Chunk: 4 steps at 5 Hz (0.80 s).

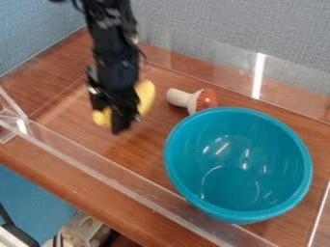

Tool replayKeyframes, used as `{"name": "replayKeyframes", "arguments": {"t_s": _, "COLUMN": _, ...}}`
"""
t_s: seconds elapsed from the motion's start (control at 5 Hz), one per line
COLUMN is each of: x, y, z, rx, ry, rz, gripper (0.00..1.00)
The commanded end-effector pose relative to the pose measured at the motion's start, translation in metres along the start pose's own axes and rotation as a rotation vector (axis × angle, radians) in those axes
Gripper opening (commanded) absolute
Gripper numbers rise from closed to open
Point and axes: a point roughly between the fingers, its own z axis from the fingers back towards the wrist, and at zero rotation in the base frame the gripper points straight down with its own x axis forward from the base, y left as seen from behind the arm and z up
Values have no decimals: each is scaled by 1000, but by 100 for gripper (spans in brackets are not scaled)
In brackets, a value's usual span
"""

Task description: Remove the yellow object from the blue bowl and put it on the table

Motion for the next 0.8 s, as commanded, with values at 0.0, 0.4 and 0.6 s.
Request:
{"name": "replayKeyframes", "arguments": {"t_s": 0.0, "x": 6, "y": 20, "z": 3, "rx": 29, "ry": -28, "rz": 95, "gripper": 0}}
{"name": "replayKeyframes", "arguments": {"t_s": 0.4, "x": -3, "y": 32, "z": -3, "rx": 48, "ry": -6, "rz": 172, "gripper": 0}}
{"name": "replayKeyframes", "arguments": {"t_s": 0.6, "x": 5, "y": 23, "z": 0, "rx": 53, "ry": -6, "rz": 168, "gripper": 0}}
